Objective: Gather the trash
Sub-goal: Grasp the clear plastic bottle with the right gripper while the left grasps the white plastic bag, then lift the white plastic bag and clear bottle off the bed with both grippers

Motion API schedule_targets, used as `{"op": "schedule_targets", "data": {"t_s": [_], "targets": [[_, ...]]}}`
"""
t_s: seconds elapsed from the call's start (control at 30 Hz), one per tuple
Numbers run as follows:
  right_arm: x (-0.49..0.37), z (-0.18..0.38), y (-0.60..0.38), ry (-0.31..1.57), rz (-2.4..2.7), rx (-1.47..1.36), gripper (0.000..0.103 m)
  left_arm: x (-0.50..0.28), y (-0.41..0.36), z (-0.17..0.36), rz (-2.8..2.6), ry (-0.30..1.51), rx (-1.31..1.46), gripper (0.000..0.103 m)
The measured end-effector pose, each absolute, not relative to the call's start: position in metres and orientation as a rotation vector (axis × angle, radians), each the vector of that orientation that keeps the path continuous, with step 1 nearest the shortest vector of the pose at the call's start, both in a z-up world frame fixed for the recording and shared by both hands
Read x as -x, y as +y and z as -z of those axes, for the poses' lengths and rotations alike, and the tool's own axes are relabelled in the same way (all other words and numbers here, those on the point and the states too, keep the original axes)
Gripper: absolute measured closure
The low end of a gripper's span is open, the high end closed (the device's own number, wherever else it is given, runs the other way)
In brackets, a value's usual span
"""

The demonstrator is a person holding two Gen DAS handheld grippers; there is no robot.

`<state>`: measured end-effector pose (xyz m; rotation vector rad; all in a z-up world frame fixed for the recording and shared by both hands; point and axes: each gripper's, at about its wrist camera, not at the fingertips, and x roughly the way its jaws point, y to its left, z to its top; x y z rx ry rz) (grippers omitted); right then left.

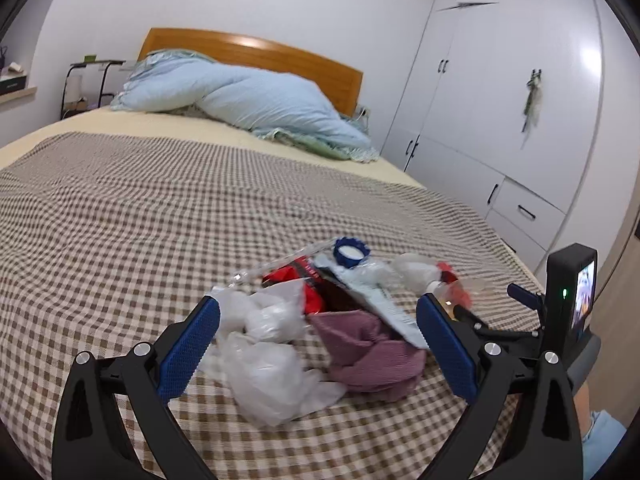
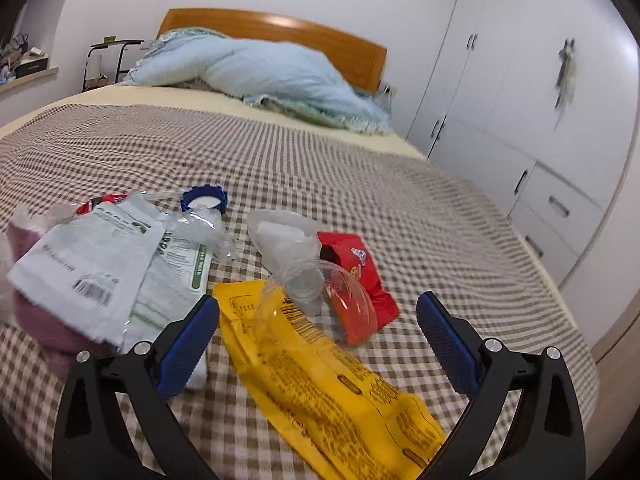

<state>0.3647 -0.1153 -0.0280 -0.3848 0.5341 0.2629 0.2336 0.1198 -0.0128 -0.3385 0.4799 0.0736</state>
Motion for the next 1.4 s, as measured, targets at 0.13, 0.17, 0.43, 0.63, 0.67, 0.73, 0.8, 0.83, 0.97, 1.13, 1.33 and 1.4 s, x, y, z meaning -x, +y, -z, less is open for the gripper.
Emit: {"op": "schedule_targets", "data": {"t_s": [0.13,0.17,0.43,0.63,0.67,0.73,0.8,0.83,0.97,1.13,1.33,1.4], "targets": [[-0.382,0.030,-0.119,0.590,-0.305,0.345,0.018,-0.240,0.125,0.023,-0.070,0.539,0.360,0.008],[-0.385,0.031,-0.120,0.609,-0.315,0.333,0.041,-0.241,0.125,0.025,-0.073,0.551,0.357,0.008],[-0.375,0.029,-0.127,0.624,-0.335,0.284,0.045,-0.244,0.129,0.041,-0.097,0.628,0.369,0.008],[-0.360,0.014,-0.134,0.556,-0.307,0.253,0.045,-0.240,0.135,0.049,-0.129,0.663,0.385,0.009],[-0.356,0.011,-0.135,0.540,-0.302,0.254,0.045,-0.239,0.137,0.051,-0.141,0.663,0.388,0.012],[-0.353,0.009,-0.136,0.519,-0.294,0.254,0.045,-0.239,0.139,0.053,-0.146,0.673,0.389,0.018],[-0.351,0.006,-0.138,0.499,-0.285,0.246,0.045,-0.241,0.139,0.057,-0.146,0.691,0.387,0.024],[-0.351,0.005,-0.140,0.490,-0.281,0.242,0.045,-0.242,0.139,0.059,-0.147,0.700,0.388,0.026],[-0.347,0.002,-0.141,0.473,-0.277,0.245,0.045,-0.246,0.140,0.067,-0.134,0.734,0.415,0.057],[-0.343,0.003,-0.140,0.473,-0.281,0.262,0.045,-0.247,0.138,0.072,-0.096,0.755,0.436,0.082],[-0.337,0.001,-0.142,0.460,-0.282,0.266,0.045,-0.240,0.132,0.063,-0.095,0.717,0.430,0.089],[-0.334,0.000,-0.142,0.455,-0.283,0.267,0.045,-0.236,0.132,0.057,-0.095,0.694,0.429,0.090]]}}
